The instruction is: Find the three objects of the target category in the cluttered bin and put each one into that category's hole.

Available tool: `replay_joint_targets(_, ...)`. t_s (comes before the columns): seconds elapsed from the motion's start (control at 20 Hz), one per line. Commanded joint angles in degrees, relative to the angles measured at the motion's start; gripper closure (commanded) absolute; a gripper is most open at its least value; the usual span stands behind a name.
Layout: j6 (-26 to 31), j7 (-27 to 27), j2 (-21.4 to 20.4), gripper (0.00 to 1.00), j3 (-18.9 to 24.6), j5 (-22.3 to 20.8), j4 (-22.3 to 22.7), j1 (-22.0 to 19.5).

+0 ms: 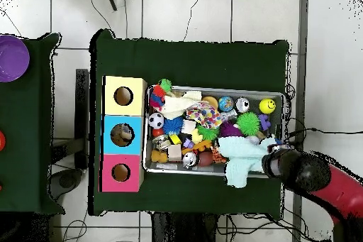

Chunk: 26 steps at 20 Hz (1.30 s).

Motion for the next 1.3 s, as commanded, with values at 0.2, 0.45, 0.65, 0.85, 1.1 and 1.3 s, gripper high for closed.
replay_joint_targets(0.2, 8.38, -1.65, -8.20, 1.00, 1.61, 1.37, 3.74, 5.84)
replay_joint_targets(0.45, 12.77, 4.13, -10.73, 1.00, -1.98, 3.38, 3.16, 11.60)
replay_joint_targets(0.65, 15.87, 5.98, -12.49, 1.00, -2.61, 6.42, 2.78, 14.38)
replay_joint_targets(0.85, 16.01, 6.15, -12.75, 1.00, -2.16, 9.58, 3.09, 14.75)
replay_joint_targets(1.1, 12.62, 6.50, -13.03, 1.00, -1.94, 13.42, 5.33, 15.08)
replay_joint_targets(1.3, 6.74, 5.71, -12.19, 1.00, -1.72, 15.42, 8.10, 14.81)
